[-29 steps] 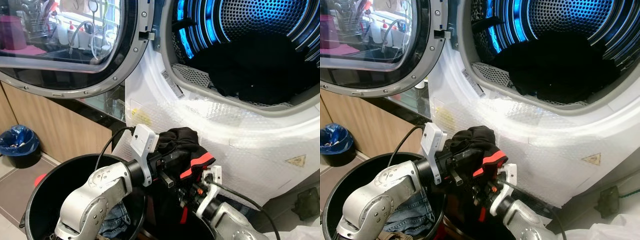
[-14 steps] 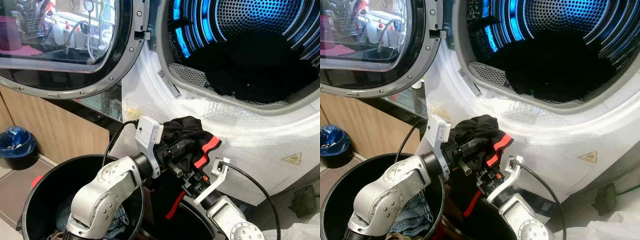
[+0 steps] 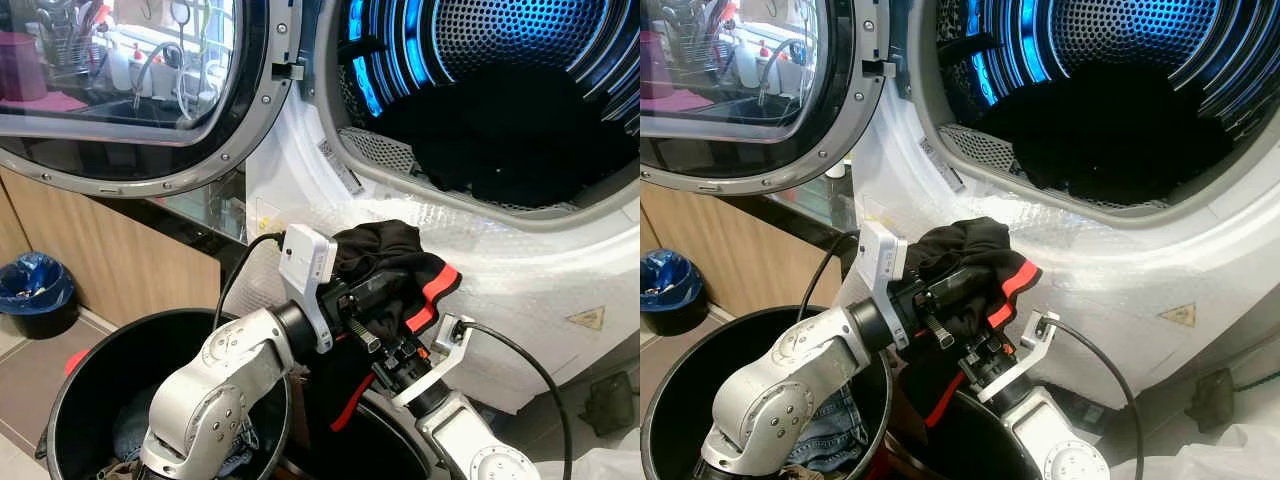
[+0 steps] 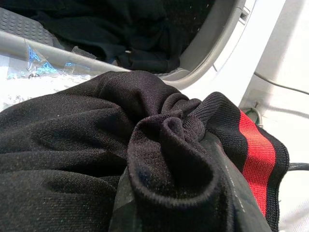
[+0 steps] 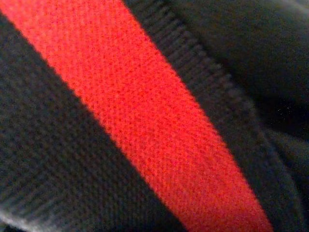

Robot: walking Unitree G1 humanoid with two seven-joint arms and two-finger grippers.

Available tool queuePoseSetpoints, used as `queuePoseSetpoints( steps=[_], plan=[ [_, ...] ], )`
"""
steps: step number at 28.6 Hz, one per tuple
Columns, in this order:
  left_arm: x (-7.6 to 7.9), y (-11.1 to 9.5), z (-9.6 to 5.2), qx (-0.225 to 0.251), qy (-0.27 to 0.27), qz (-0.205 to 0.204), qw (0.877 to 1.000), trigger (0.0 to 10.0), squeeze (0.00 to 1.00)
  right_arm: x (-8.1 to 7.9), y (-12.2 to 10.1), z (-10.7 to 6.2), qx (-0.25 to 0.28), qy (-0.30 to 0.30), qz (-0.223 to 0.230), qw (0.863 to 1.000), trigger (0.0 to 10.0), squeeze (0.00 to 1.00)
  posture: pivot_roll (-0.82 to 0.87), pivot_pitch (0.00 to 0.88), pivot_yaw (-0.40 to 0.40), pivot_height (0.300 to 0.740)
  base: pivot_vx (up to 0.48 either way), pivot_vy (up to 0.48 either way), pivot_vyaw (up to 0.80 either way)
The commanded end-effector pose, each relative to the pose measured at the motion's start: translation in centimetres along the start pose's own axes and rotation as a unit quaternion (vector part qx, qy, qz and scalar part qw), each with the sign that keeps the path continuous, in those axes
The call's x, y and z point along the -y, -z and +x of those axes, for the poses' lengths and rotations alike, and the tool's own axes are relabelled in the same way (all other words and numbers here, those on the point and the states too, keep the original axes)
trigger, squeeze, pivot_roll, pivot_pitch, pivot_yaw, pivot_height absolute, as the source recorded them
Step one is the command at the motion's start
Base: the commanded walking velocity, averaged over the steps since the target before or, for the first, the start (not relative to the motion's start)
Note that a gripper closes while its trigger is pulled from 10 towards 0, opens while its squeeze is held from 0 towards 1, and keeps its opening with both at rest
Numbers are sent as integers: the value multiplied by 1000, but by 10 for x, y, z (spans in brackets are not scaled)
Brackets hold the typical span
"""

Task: Clothes washing

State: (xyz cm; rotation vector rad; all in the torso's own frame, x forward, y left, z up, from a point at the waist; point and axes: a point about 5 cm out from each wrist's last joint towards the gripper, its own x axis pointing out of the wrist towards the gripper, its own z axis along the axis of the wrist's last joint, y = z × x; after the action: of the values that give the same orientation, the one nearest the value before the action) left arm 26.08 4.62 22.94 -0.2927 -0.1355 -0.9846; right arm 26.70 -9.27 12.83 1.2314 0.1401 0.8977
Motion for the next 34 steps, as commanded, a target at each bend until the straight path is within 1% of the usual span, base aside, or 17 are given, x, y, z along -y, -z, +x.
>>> queuePoseSetpoints(
  steps=[1,14,18,20,23,24,25,27,28,30,32,33,34],
  plan=[
    [-2,23,0,-62,-13,-28,998,0,0,-32,-11,16,55,-112,-4,992,0,0,45,0,-131,740,0,0,0],
    [-1,27,0,-73,-21,-32,997,0,0,-31,-20,15,88,-118,7,989,0,0,42,0,-124,740,0,0,0],
    [0,27,0,-74,-23,-33,996,0,0,-29,-19,14,86,-113,6,990,0,0,41,0,-122,740,0,0,0],
    [0,26,0,-73,-25,-31,997,0,0,-27,-14,13,70,-103,0,992,0,0,40,0,-124,740,0,0,0],
    [-2,24,1,-65,-32,-28,997,0,0,-22,-8,10,40,-80,-20,996,0,0,40,0,-127,740,0,0,0],
    [-4,18,2,-49,-36,-32,998,0,0,-14,-1,4,1,-56,-54,997,0,0,39,0,-127,740,0,0,0],
    [-4,17,2,-47,-37,-34,998,0,0,-13,0,3,-6,-52,-60,997,0,0,39,0,-127,740,0,0,0],
    [-4,16,2,-47,-34,-37,998,0,0,-7,-6,-2,15,-39,-49,998,0,0,40,0,-128,740,0,0,0],
    [-4,18,1,-55,-32,-37,997,0,0,-5,-11,-4,27,-33,-46,998,0,0,39,0,-128,740,0,0,0],
    [-4,20,0,-64,-33,-32,997,0,0,-3,-14,-4,36,-28,-47,998,0,0,39,0,-128,740,0,0,0],
    [-8,25,-1,-85,-57,-34,994,0,0,4,-17,-6,50,-5,-50,997,0,0,42,0,-129,740,0,0,0],
    [-13,26,-2,-91,-79,-36,992,0,0,9,-16,-7,50,6,-55,997,0,0,42,0,-130,740,0,0,0],
    [-13,26,-2,-91,-79,-36,992,0,0,9,-16,-7,50,6,-55,997,0,0,42,0,-130,740,0,0,0]
  ],
)
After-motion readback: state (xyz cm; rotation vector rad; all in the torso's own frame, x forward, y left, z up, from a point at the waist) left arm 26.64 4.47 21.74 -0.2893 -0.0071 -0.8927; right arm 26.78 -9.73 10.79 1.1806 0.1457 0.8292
